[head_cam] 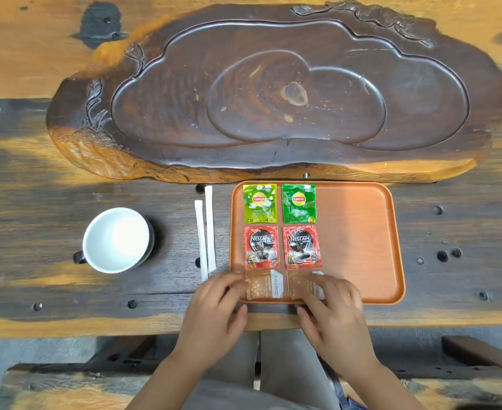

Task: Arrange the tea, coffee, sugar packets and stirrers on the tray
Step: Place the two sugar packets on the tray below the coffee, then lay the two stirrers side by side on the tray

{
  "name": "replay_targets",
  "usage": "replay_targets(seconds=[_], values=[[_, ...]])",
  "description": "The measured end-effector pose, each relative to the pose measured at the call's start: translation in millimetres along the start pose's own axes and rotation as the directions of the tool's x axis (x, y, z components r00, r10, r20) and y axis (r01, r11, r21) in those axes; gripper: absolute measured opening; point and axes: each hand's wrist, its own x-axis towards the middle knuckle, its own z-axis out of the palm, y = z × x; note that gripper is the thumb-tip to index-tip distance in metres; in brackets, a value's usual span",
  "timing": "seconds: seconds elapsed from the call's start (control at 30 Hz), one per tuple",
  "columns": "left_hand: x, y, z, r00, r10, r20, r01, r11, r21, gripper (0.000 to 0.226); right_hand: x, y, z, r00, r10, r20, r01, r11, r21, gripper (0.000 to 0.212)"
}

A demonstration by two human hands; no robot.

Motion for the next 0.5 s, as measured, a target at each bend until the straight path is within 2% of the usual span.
replay_targets(seconds=[0.1,0.17,0.33,0.5], values=[[6.0,-13.7,-15.7,0.958,-0.215,-0.188,0.211,0.977,-0.043,0.032,25.9,-16.6,1.2,0.998,-0.018,-0.054,0.02,0.999,0.047,0.029],[9.7,-21.2,-22.5,0.915,-0.322,-0.241,0.324,0.945,-0.034,0.037,48.3,-31.4,6.9,0.998,-0.054,-0.042,0.056,0.997,0.059,0.032],[12.8,-34.8,-18.9,0.865,-0.472,-0.17,0.484,0.874,0.037,0.044,98.2,-73.7,31.3,0.961,-0.253,0.112,0.259,0.965,-0.046,0.044],[19.2,-40.3,-10.4,0.845,-0.517,-0.136,0.533,0.836,0.13,0.026,124.4,-90.3,54.6,0.913,-0.334,0.232,0.37,0.92,-0.131,0.041]])
